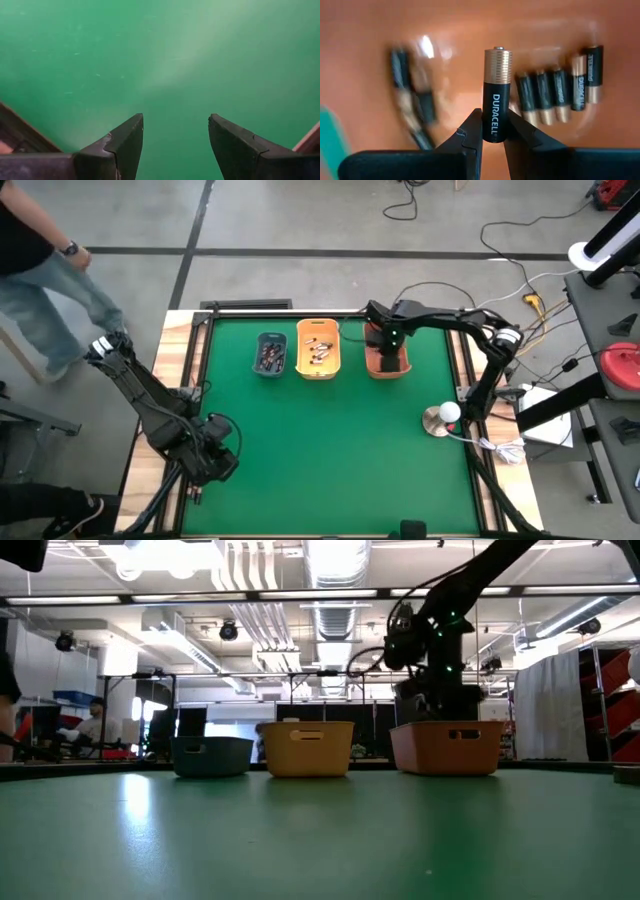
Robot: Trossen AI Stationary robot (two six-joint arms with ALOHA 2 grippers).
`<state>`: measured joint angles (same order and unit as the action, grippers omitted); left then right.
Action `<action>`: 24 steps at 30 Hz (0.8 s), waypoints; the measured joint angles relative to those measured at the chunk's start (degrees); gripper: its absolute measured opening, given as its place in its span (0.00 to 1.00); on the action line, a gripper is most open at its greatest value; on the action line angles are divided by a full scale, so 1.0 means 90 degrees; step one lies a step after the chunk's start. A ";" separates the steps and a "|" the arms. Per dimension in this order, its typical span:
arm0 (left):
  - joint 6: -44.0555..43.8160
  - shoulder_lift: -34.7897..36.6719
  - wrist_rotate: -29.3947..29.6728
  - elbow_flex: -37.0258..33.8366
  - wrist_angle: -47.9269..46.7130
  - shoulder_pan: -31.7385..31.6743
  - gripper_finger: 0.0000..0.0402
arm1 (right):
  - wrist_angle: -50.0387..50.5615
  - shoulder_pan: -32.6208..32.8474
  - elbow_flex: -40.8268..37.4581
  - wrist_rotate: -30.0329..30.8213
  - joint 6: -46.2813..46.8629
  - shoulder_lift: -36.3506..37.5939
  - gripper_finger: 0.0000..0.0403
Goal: Sort batteries
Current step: Put the black battery into the orange bin
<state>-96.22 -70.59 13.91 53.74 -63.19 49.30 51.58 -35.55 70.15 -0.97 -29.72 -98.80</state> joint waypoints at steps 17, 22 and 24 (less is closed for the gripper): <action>-0.0246 0.0002 -0.0187 0.0146 -0.1141 0.0000 0.50 | -0.0232 -0.0384 -0.0414 0.0953 -0.1170 -0.0569 0.14; 0.0093 0.0000 -0.0228 0.0565 -0.1373 0.0002 0.50 | -0.0214 -0.0388 -0.0291 0.0971 -0.1014 -0.0542 0.25; 0.0269 0.0000 -0.0228 0.0704 -0.1431 0.0002 0.50 | -0.0206 -0.0387 -0.0212 0.1071 -0.1017 -0.0507 0.28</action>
<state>-93.80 -70.59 11.86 60.08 -76.07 49.32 49.73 -39.04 68.24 8.67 -38.87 -103.37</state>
